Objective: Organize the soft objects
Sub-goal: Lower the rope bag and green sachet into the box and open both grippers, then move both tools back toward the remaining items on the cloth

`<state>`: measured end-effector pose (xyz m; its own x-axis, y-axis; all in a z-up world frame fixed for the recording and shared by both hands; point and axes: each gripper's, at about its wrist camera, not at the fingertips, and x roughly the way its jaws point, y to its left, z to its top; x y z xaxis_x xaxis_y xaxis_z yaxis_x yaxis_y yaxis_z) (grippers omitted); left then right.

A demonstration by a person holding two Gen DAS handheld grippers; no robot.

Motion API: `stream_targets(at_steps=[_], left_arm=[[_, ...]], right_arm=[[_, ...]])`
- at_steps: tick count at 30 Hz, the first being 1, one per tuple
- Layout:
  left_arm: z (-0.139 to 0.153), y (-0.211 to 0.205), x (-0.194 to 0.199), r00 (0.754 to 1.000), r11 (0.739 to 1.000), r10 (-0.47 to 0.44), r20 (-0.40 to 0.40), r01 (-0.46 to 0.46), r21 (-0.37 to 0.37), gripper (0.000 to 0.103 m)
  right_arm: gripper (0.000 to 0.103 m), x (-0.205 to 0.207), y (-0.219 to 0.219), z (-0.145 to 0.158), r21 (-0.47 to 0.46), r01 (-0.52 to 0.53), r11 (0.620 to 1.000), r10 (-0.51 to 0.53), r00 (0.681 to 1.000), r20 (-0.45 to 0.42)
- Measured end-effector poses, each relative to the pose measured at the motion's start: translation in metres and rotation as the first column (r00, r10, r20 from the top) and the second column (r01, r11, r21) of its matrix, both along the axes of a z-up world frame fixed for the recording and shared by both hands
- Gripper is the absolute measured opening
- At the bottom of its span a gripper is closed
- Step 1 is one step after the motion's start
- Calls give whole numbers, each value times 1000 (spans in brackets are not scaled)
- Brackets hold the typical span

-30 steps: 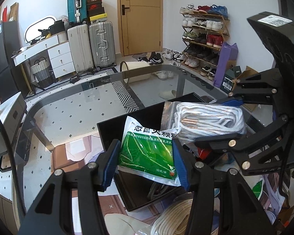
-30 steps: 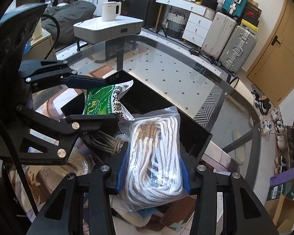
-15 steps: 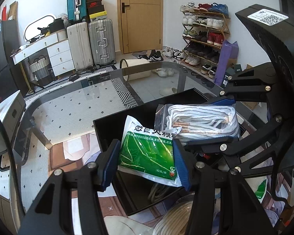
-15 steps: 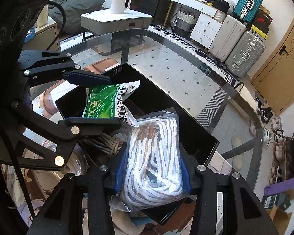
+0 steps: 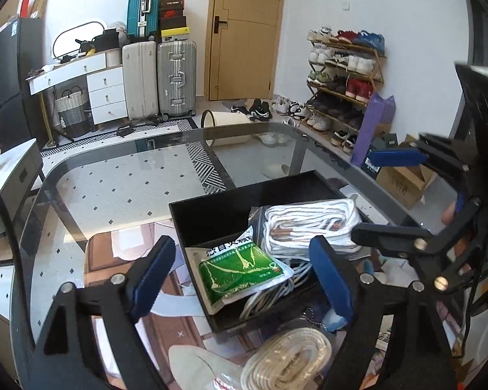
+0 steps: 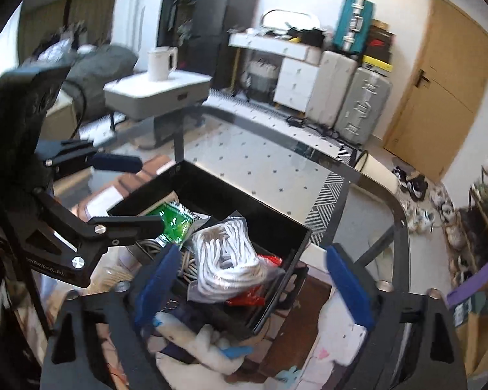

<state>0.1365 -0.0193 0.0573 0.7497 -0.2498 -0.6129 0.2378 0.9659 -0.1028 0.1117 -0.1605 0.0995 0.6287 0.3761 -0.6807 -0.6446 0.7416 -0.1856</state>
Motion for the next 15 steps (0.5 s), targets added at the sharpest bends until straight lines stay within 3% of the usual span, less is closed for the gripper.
stream_targets(at_steps=[2, 9, 15], left_arm=[[4, 4, -6, 1000, 1000, 11, 14, -11, -9, 103], [10, 19, -33, 998, 998, 44, 34, -42, -55, 103], [11, 23, -55, 996, 997, 73, 44, -71, -40, 103]], right_arm=[[102, -9, -8, 3, 57, 42, 997, -43, 999, 6], [102, -35, -29, 3, 189, 111, 976, -106, 994, -35], [102, -65, -43, -7, 206, 175, 963, -168, 984, -52]])
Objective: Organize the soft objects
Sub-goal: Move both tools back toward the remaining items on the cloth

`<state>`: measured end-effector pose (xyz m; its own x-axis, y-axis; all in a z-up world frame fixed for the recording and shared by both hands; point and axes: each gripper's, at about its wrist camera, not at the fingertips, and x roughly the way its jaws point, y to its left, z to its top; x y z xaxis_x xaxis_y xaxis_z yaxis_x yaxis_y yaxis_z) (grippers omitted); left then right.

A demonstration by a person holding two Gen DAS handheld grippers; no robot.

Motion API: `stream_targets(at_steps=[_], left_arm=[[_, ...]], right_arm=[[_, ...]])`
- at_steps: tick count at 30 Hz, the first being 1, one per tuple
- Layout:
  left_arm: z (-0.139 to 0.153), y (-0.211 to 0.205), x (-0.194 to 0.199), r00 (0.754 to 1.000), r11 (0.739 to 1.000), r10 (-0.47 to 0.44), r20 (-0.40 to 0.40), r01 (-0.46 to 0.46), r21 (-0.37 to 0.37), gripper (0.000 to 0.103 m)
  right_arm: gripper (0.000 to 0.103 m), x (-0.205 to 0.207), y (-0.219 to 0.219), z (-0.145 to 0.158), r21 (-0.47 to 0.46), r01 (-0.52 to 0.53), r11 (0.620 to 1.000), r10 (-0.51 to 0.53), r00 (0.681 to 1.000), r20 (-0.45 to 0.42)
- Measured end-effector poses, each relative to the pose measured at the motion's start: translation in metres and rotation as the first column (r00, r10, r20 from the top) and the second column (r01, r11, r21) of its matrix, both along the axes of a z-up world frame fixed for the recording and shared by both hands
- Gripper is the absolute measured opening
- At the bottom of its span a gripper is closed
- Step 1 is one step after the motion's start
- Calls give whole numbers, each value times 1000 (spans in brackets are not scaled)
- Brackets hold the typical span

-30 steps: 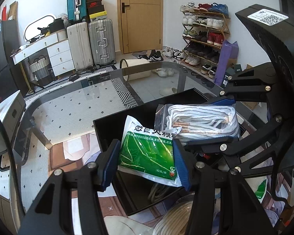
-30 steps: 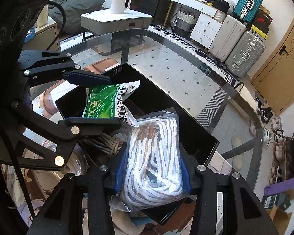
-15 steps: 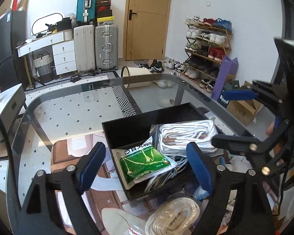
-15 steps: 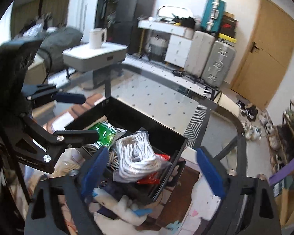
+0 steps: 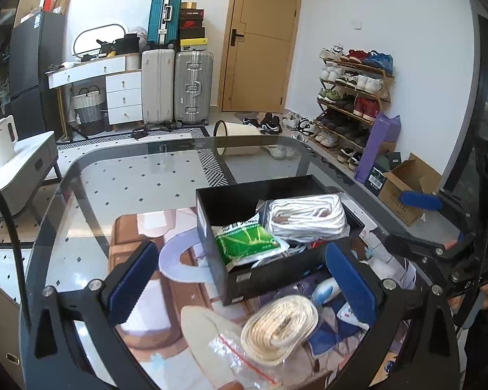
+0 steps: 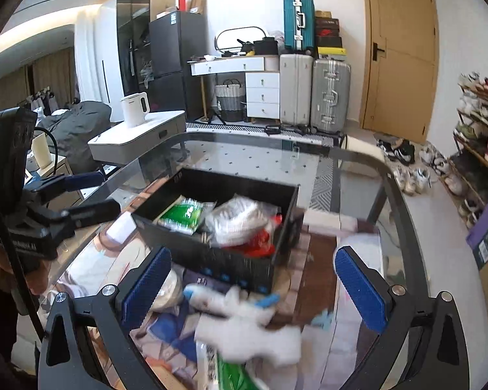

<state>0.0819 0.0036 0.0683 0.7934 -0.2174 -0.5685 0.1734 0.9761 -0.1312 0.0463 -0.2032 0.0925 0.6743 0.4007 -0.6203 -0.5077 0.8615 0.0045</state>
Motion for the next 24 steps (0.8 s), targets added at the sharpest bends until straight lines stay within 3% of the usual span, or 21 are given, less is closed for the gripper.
stream_targets(at_steps=[9, 24], left_arm=[[-11, 3, -24, 1000, 1000, 22, -3, -22, 9, 103], [-34, -11, -38, 999, 998, 39, -23, -37, 48, 103]], right_arm=[[102, -23, -22, -17, 27, 40, 999, -39, 999, -30], [102, -26, -31, -34, 40, 27, 999, -24, 997, -74]])
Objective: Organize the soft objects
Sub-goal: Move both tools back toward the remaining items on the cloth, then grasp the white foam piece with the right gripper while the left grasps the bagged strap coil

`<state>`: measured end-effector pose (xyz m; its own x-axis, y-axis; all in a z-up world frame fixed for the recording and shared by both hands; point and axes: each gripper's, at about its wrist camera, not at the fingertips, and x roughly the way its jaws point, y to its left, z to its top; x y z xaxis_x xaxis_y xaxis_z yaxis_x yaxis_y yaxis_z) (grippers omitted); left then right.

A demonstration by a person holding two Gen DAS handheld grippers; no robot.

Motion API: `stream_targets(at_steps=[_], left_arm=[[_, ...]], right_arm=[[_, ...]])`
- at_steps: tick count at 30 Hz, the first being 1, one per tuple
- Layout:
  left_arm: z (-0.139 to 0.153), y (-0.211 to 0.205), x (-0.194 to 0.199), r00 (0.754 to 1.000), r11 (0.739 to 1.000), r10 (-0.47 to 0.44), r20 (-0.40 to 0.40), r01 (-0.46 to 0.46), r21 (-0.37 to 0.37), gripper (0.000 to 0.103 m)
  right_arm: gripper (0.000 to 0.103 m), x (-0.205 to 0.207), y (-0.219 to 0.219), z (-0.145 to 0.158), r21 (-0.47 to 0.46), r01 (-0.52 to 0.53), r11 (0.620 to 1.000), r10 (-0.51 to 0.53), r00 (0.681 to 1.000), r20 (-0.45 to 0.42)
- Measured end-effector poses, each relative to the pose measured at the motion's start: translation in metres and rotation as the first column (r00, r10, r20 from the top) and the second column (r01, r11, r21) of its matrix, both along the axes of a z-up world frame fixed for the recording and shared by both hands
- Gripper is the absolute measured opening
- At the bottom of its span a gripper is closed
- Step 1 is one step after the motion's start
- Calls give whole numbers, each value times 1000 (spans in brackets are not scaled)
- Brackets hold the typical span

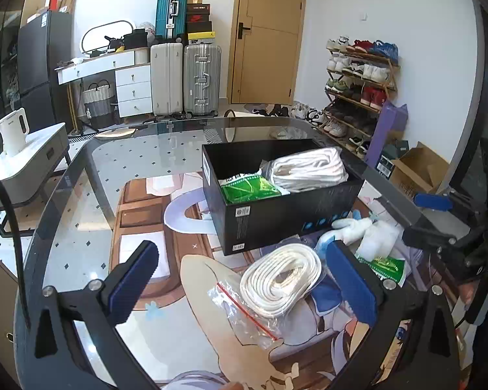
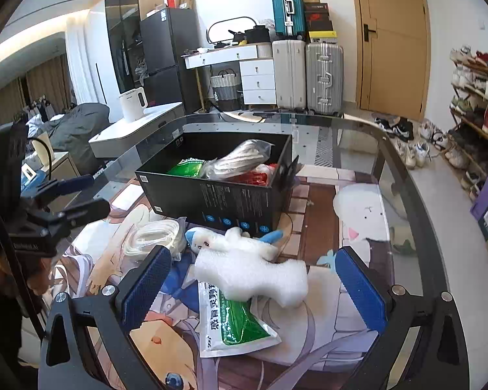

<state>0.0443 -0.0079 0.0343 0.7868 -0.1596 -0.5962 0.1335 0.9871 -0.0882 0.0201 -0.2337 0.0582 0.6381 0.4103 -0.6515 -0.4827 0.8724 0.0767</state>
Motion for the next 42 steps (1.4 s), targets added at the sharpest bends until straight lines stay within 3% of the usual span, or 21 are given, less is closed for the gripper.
stream_targets(at_steps=[9, 30, 42], left_arm=[[-13, -9, 1, 1000, 1000, -4, -31, 5, 15, 103], [-30, -12, 5, 996, 999, -39, -76, 37, -28, 103], [-36, -15, 8, 992, 998, -57, -109, 53, -35, 103]], right_arm=[[102, 5, -13, -8, 59, 21, 998, -18, 999, -43], [102, 18, 5, -37, 9, 24, 1000, -22, 989, -150], [102, 28, 10, -50, 27, 58, 998, -51, 976, -210]])
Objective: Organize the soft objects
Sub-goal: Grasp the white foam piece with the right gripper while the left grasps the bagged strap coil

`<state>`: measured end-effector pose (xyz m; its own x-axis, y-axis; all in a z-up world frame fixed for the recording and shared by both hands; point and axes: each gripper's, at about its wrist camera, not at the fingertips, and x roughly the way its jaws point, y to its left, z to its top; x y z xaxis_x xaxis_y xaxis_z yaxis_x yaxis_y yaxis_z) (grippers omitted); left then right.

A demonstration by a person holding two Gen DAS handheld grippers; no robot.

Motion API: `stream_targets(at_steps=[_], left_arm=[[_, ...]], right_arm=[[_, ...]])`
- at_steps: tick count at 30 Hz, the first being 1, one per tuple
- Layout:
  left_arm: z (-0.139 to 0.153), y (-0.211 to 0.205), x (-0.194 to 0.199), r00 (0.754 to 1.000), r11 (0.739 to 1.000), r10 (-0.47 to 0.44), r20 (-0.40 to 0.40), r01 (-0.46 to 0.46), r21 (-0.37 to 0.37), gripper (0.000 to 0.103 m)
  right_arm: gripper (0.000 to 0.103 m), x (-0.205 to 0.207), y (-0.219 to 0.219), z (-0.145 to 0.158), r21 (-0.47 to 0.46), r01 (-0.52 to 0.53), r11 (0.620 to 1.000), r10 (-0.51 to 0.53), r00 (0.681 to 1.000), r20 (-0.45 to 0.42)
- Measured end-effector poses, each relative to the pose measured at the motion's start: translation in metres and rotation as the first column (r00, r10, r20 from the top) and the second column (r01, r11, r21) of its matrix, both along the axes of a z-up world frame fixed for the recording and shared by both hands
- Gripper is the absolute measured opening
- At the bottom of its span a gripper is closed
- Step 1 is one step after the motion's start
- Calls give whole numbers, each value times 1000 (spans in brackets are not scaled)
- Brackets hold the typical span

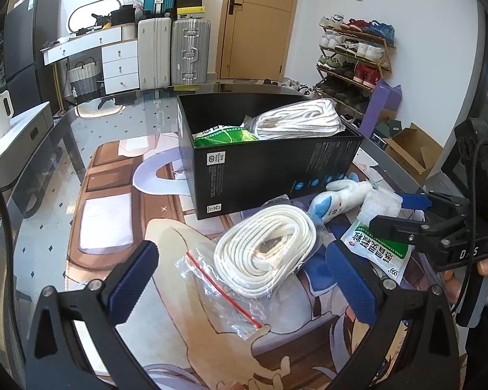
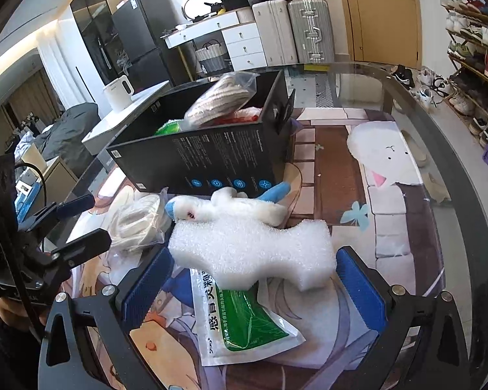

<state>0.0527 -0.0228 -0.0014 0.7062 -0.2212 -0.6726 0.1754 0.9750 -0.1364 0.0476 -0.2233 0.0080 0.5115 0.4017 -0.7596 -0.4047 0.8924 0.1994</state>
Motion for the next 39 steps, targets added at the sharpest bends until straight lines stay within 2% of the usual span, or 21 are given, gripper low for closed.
stream_targets(at_steps=[10, 11, 13, 22, 29, 36, 39], left_arm=[[-2, -3, 3, 1000, 1000, -10, -20, 10, 6, 103], [-2, -3, 4, 1000, 1000, -10, -22, 11, 6, 103], [-3, -3, 5, 1000, 1000, -11, -27, 11, 8, 103], [-6, -9, 13, 997, 998, -33, -67, 36, 42, 103], [-11, -22, 22, 988, 984, -96, -123, 112, 135, 103], [-16, -35, 29, 980, 967, -135, -143, 162, 194, 103], [-19, -35, 32, 975, 963, -154, -163, 185, 196, 103]], right_arm=[[102, 2, 5, -4, 10, 11, 1000, -10, 1000, -10], [101, 2, 5, -3, 12, 12, 1000, -12, 1000, -3], [92, 1, 4, -2, 11, 11, 1000, -11, 1000, 6], [91, -1, -6, 4, 34, 18, 999, -19, 999, 28], [91, -1, -11, 7, 45, 20, 999, -22, 999, 29], [91, -2, -12, 6, 47, 11, 999, -12, 1000, 26], [91, -3, -11, 7, 48, 5, 999, -6, 1000, 30]])
